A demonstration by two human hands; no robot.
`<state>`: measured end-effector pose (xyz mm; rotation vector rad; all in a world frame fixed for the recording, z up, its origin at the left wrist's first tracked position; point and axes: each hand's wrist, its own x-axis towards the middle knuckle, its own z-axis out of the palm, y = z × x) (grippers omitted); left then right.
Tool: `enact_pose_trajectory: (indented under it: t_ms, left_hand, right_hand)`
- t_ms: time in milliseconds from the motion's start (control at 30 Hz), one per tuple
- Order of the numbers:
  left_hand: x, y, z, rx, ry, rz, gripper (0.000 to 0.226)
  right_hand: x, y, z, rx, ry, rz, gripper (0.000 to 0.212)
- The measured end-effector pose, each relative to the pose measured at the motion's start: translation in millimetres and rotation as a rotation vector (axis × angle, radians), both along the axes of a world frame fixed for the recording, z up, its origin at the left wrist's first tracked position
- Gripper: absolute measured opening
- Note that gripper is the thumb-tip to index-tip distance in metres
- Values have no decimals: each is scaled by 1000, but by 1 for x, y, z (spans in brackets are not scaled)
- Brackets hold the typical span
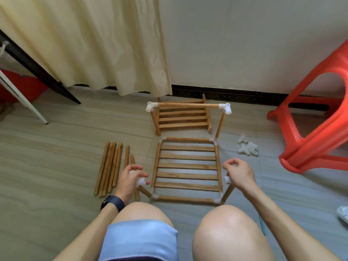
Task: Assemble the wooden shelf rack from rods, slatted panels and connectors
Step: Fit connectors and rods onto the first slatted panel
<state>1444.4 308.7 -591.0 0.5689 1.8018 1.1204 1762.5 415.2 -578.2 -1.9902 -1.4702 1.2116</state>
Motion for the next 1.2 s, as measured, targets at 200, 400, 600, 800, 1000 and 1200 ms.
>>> enact_pose_trajectory:
  t_ms: [200, 400, 600, 800, 1000, 1200]
  left_hand:
    - [22, -27, -14, -72, 188, 111, 39]
    - [13, -12, -12, -13, 181, 60, 28]
    - [-2, 15, -8, -31, 165, -44, 27]
    - [1, 26, -18, -28, 166, -40, 24]
    - [-7, 18, -18, 87, 34, 60, 59]
    - [8, 8, -23, 170, 59, 109, 62]
  right_hand:
    - [4, -9, -5, 87, 155, -140, 20]
    - [-15, -15, -20, 52, 195, -203, 43]
    - [-34, 32, -22, 95, 186, -236, 50]
    - [-33, 40, -27, 152, 315, -226, 46]
    - [-15, 20, -34, 70, 583, -185, 70]
    - [-11, 9, -25, 71, 492, -88, 66]
